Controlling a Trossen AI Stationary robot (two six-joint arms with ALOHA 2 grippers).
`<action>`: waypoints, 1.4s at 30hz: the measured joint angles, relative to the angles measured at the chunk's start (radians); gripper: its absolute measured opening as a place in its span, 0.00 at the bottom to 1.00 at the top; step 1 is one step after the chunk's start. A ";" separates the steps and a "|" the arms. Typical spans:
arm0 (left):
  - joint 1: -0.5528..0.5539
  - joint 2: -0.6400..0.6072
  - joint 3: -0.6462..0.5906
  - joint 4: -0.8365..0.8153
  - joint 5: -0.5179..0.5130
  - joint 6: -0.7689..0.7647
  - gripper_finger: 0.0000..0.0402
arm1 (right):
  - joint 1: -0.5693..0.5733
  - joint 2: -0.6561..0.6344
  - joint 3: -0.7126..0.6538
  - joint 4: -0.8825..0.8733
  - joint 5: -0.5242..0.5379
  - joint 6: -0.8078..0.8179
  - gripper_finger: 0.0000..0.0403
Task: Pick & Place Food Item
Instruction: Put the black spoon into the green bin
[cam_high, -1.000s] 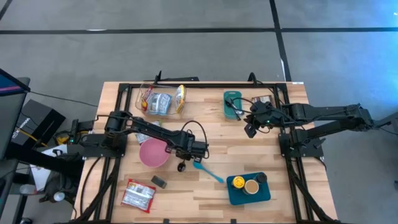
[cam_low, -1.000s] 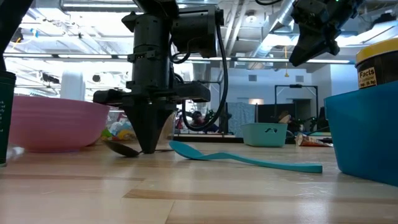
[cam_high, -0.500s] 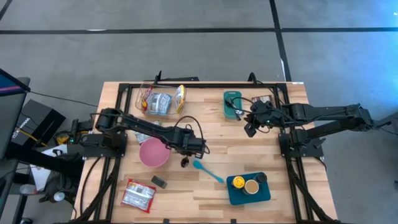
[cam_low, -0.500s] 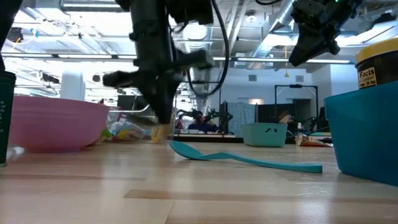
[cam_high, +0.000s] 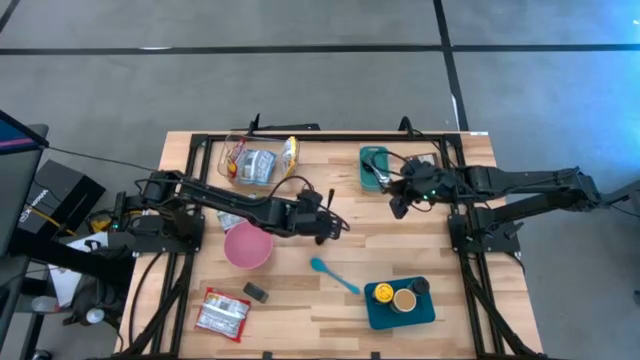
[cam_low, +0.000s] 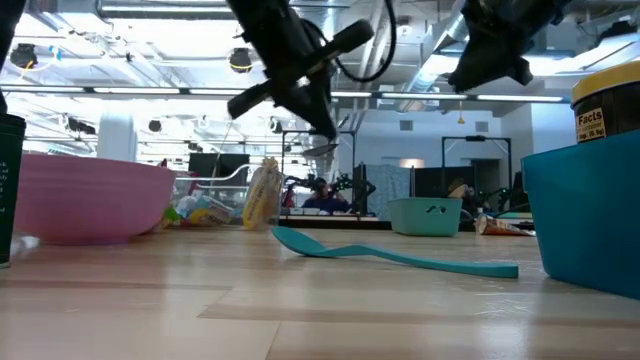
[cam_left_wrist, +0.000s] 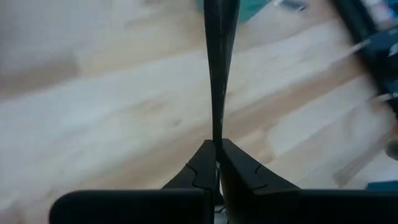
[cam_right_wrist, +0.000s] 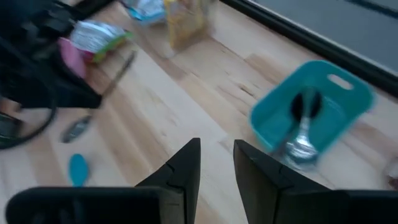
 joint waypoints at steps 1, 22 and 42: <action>0.000 0.000 0.000 0.020 -0.020 0.025 0.01 | -0.006 0.000 0.000 0.020 -0.019 0.000 0.23; 0.091 0.003 0.002 0.331 -0.155 0.240 0.01 | -0.198 0.000 0.000 0.263 -0.287 0.169 0.23; 0.094 0.004 0.002 0.464 -0.066 0.286 0.00 | -0.240 0.087 -0.001 0.350 -0.315 0.130 0.39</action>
